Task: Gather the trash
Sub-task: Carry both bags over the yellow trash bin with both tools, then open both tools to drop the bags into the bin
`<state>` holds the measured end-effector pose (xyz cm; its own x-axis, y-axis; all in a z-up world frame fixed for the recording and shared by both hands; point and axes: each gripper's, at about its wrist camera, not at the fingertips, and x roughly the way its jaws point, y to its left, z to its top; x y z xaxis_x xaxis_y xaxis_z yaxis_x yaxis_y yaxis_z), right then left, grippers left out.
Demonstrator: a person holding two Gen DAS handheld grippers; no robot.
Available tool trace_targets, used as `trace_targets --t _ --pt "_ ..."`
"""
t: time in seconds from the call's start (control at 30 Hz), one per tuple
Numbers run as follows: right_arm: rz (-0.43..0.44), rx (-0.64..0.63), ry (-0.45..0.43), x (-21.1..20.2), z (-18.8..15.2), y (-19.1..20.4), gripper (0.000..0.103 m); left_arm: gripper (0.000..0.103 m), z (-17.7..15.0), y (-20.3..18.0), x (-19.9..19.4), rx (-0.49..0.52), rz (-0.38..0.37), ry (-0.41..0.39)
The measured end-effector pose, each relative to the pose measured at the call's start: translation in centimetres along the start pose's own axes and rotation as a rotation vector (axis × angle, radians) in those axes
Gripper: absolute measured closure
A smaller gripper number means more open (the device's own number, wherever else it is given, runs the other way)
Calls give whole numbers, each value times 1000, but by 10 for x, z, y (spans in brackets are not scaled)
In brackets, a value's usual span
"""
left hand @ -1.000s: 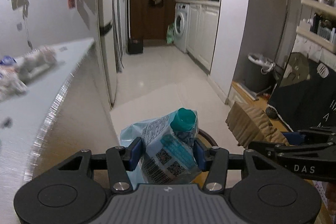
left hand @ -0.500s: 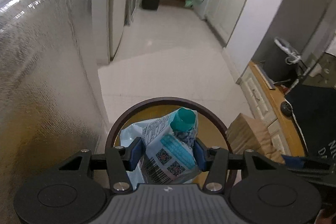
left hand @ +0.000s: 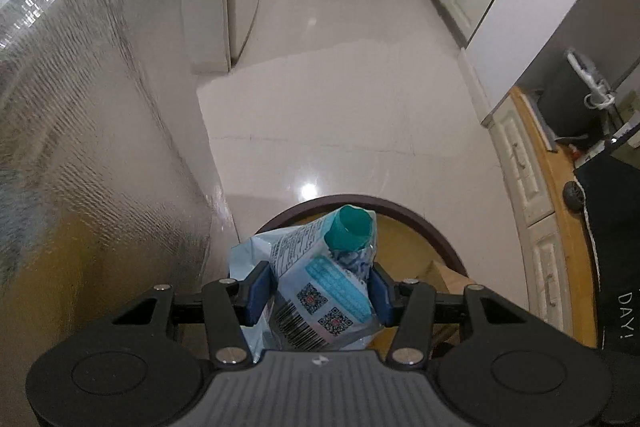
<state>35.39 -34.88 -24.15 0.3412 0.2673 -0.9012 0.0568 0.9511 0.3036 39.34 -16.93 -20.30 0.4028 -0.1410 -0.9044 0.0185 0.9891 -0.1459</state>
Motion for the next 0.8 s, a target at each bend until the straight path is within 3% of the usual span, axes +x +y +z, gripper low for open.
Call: trace_targets --t 0.2,0.33,0.6,0.8 --pt "-48 2 61 41 9 9 50 51 10 28 39 -53 -21 121" --pt "-65 6 98 68 5 13 49 51 8 32 56 -36 -44 166" --pt "-103 34 141 109 -6 19 46 51 6 21 74 62 -45 134" --pt "-132 25 124 104 -12 22 42 51 5 9 75 91 -78 146"
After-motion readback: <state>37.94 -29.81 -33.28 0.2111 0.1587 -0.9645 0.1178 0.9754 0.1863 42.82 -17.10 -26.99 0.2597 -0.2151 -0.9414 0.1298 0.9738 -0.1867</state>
